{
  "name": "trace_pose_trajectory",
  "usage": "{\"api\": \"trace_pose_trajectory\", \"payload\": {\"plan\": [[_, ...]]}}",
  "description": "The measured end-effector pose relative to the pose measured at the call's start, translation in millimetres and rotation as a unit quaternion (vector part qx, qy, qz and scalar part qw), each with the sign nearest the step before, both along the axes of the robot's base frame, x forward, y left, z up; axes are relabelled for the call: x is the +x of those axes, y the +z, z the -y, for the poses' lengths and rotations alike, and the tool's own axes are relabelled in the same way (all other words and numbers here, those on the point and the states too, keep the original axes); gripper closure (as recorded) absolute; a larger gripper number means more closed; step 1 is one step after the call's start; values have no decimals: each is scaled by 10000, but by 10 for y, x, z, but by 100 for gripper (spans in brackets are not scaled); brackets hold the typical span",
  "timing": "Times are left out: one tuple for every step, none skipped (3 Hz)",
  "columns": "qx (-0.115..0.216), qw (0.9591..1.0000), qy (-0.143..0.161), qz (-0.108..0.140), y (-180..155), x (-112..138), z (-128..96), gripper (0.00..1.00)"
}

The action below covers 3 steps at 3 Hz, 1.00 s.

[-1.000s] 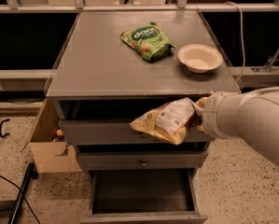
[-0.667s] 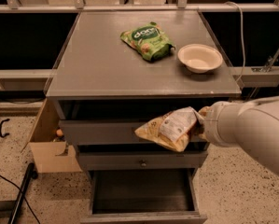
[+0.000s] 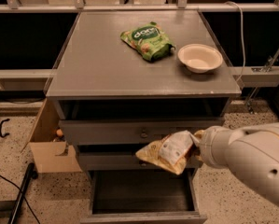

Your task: Place brown chip bag into bottom drawer

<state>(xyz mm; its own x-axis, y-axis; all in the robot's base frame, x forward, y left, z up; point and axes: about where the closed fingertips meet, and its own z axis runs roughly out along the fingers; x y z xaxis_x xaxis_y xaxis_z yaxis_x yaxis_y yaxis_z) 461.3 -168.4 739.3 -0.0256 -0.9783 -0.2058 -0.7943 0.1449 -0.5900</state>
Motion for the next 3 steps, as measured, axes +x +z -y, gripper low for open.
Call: {"api": "trace_pose_trajectory", "payload": {"plan": [[12, 10000, 13, 32, -11, 1, -9, 100], [-65, 10000, 17, 65, -14, -6, -14, 100], [-93, 9999, -91, 60, -246, 8, 110, 100]]}}
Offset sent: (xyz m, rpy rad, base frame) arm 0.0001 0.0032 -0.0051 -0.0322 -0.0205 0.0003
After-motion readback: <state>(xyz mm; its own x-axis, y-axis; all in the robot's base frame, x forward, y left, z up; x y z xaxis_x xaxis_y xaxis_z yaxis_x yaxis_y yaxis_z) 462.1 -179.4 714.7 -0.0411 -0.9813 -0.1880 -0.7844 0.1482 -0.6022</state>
